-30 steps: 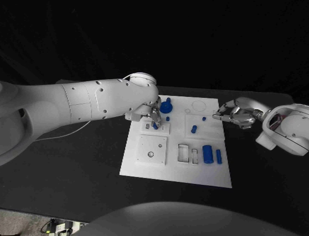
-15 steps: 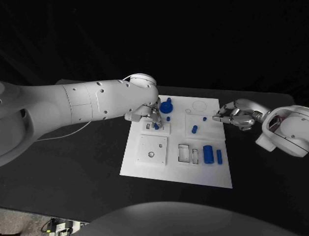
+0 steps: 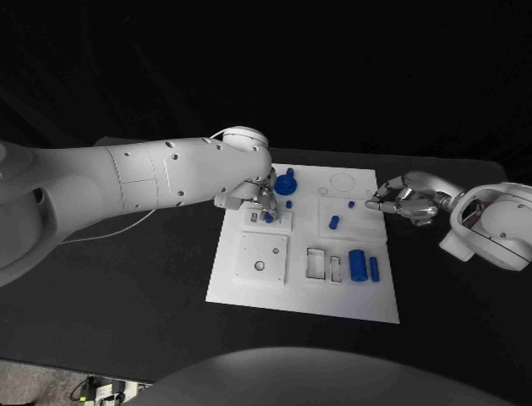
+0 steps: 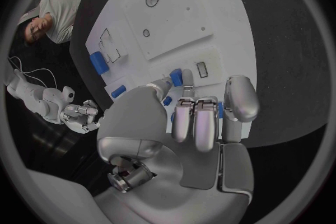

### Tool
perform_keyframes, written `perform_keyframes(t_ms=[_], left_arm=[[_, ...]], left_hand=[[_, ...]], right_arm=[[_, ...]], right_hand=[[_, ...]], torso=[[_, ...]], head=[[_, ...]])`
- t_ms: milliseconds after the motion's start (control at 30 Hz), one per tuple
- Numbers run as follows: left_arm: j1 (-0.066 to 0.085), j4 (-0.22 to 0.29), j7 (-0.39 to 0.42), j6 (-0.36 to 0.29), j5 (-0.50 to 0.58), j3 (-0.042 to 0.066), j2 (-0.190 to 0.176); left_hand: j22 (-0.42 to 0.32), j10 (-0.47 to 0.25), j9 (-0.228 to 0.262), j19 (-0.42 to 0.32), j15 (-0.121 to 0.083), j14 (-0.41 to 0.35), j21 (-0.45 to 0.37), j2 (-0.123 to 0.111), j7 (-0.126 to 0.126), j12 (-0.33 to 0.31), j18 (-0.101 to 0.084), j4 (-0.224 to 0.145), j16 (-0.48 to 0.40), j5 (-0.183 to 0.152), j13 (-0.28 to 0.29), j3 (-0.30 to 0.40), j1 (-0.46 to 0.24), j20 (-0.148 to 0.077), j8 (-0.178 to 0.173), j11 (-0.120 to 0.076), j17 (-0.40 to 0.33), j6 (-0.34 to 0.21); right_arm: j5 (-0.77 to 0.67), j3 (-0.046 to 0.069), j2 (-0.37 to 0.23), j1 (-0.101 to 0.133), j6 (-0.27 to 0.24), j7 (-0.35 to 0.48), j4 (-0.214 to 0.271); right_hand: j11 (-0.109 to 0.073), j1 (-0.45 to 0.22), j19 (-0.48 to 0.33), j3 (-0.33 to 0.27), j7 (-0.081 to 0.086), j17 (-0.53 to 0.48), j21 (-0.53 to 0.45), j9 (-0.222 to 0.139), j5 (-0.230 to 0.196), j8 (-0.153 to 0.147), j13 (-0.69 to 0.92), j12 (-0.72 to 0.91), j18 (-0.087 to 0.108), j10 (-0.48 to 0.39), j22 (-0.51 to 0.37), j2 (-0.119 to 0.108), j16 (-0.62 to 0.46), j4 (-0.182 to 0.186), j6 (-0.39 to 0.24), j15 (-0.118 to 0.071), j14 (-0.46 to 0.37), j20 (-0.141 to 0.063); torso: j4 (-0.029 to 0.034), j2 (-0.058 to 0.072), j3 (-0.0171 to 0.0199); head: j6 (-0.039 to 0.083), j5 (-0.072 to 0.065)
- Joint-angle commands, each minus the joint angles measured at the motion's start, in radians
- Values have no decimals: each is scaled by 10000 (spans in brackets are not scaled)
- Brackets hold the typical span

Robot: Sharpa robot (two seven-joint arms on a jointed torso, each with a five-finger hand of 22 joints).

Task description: Assemble the parts on the task board

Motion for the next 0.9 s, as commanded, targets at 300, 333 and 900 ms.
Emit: perform_keyframes(t_ms=[300, 333, 900], left_arm=[[-68, 138, 79, 41, -37, -35, -162], [-67, 184, 95, -14, -18, -33, -199], [470, 1516, 271, -977, 566, 148, -1373]], left_hand=[[1188, 574, -30, -67, 182, 1033, -154, -315, 161, -65, 115, 728, 25, -695, 2053, -1013, -790, 161, -386, 188, 2635, -206], [1200, 581, -17, -54, 195, 1033, -148, -366, 175, -56, 113, 832, 25, -870, 2063, -1160, -878, 174, -415, 201, 2635, -250], [1512, 1051, 360, 395, 109, 1033, 386, -589, 88, 420, 0, 930, 25, -1088, 2629, -3201, -1992, 116, -281, 118, 2635, -147]], right_arm=[[-38, 0, -45, -10, 5, 117, 19], [-38, 0, -50, -10, -13, 128, 23], [-47, 0, -109, -11, -196, 243, 21]], right_hand=[[30, 104, -97, 52, -2, 2634, -62, -16, 38, -47, 2632, 38, 128, 1042, 1415, 4, 34, -4, -46, 78, 1060, 3], [30, 104, -97, 52, -2, 2634, -62, -16, 38, -47, 2632, 38, 128, 1042, 1415, 4, 34, -4, -46, 78, 1060, 3], [30, 88, -93, 34, -2, 2634, -66, -17, 35, -44, 2632, 38, 127, 1042, 1415, -15, 34, 7, -38, 76, 1060, 2]], torso=[[12, -3, -8], [10, -3, -11], [14, -11, -7]], head=[[2, -24], [2, -28], [2, -93]])
